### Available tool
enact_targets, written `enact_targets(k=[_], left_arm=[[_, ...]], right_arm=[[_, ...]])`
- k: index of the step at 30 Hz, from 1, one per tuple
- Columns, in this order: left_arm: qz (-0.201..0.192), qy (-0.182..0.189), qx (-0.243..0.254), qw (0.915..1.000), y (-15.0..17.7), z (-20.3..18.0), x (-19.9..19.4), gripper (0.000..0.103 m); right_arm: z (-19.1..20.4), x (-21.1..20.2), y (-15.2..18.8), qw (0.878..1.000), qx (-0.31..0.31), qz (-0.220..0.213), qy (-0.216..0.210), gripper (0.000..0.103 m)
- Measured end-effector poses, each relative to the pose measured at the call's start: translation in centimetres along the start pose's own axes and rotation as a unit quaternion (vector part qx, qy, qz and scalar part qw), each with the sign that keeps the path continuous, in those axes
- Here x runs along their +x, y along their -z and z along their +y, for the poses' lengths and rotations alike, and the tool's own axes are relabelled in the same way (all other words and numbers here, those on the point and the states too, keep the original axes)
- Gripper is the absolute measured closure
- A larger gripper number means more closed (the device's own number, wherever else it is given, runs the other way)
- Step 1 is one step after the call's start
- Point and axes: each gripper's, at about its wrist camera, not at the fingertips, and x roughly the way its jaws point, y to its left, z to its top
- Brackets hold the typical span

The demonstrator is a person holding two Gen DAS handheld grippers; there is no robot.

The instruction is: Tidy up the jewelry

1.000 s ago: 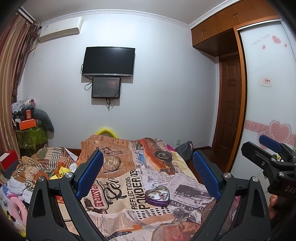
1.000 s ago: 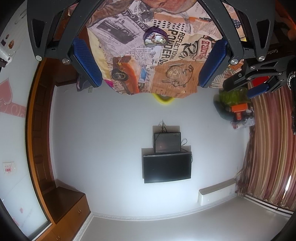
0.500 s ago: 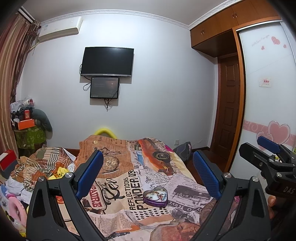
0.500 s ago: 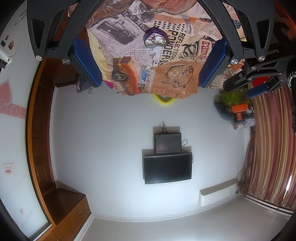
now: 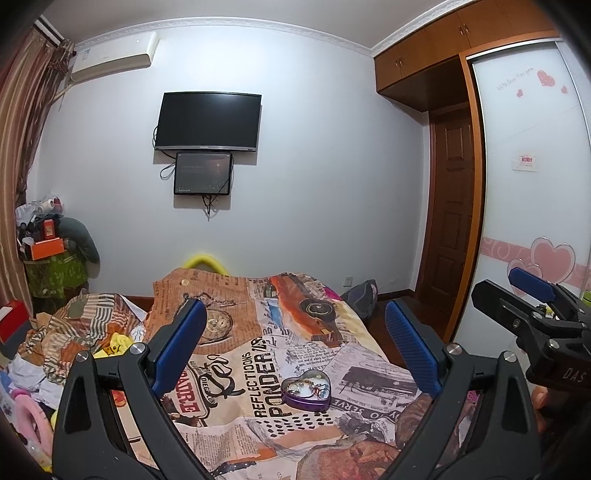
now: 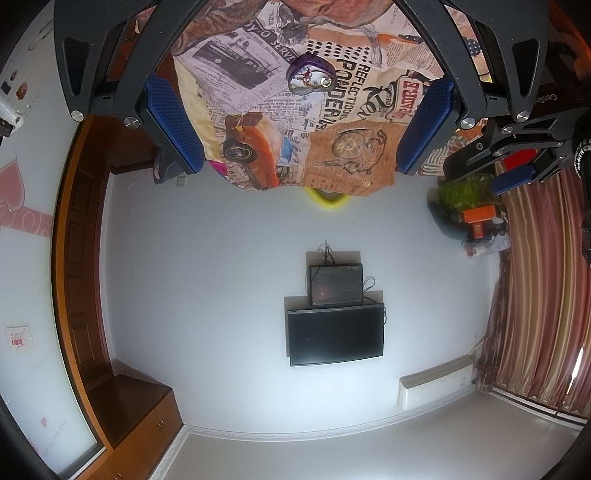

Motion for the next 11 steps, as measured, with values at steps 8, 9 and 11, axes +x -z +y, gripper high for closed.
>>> enact_targets(k=[8, 9, 11], left_arm=[[0.004, 0.001, 0.0, 1.0, 0.29, 0.14, 0.43, 0.005], [0.005, 0.002, 0.0, 1.0, 0.32, 0.16, 0.49, 0.005], [0.007, 0.002, 0.0, 1.0, 0.41, 0.22, 0.67, 0.005]], right_arm=[[0.04, 0.4, 0.1, 1.0, 0.001, 0.004, 0.002, 0.0], [0.01, 0.45, 0.17, 1.0, 0.001, 0.004, 0.002, 0.0], [0.05, 0.62, 0.24, 1.0, 0.002, 0.006, 0.002, 0.0]])
